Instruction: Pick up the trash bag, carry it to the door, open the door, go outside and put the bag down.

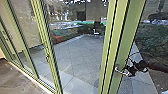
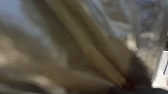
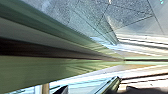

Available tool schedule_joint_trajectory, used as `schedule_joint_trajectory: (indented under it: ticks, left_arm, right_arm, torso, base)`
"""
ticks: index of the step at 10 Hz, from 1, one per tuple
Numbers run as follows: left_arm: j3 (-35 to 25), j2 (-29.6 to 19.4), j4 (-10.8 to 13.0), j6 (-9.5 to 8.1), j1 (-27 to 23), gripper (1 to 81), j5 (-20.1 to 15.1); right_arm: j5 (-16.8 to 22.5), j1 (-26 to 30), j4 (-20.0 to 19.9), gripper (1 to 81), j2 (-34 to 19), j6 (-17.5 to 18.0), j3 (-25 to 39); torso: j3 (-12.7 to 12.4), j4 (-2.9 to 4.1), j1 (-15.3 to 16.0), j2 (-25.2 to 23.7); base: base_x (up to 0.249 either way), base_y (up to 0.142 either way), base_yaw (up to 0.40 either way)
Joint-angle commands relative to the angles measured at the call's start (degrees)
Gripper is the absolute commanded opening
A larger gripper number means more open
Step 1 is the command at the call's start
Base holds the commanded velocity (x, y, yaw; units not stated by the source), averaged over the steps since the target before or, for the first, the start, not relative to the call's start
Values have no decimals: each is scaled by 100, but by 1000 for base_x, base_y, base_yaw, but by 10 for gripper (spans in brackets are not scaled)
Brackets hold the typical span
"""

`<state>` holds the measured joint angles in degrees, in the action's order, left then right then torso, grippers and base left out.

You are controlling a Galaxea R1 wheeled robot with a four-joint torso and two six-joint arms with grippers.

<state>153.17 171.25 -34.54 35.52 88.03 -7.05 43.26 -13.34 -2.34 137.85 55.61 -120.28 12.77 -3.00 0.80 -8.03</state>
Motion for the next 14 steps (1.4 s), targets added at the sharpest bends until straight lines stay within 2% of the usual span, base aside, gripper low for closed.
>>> schedule_joint_trajectory:
  ticks: [1,3,4,5,6,8,9,12,13,14]
  left_arm:
    - [-24,-3,-53,16,-123,10,-552]
    - [-24,6,-36,16,-123,10,-552]
    - [-24,6,-36,16,-123,10,-552]
    - [-24,15,-36,16,-123,10,-552]
    - [-24,32,-36,16,-123,10,-552]
    - [-24,24,-53,16,-123,10,-552]
    - [-24,23,-53,16,-123,10,-552]
    - [-33,41,-53,16,-123,10,-552]
    - [-24,41,-53,16,-123,10,-552]
    - [-33,41,-53,16,-123,10,-552]
  right_arm:
    - [-380,1531,1341,811,-545,-297,-11]
    - [-214,1539,1569,811,-633,-314,32]
    - [-126,1566,1657,811,-694,-314,50]
    - [-81,1583,1763,811,-756,-323,85]
    - [49,1583,2024,811,-792,-323,94]
    - [435,1539,2736,811,-800,-374,85]
    - [666,1513,3090,811,-809,-543,59]
    - [1312,1513,4054,811,-844,-1409,-204]
    - [1439,1487,4207,811,-844,-1633,-240]
    - [1518,1478,4347,811,-905,-1834,-319]
  torso:
    - [0,0,0,0]
    - [-293,0,2,0]
    - [-314,0,4,2]
    - [-179,0,6,4]
    - [-297,0,6,4]
    - [-363,0,0,2]
    - [-347,0,-2,2]
    - [-345,0,2,2]
    - [-345,0,2,2]
    - [-345,-274,2,2]
  base:
    - [0,0,0]
    - [0,0,0]
    - [0,0,0]
    - [0,0,0]
    - [0,0,0]
    - [0,0,0]
    - [0,0,0]
    - [0,0,0]
    - [0,0,0]
    - [0,0,0]
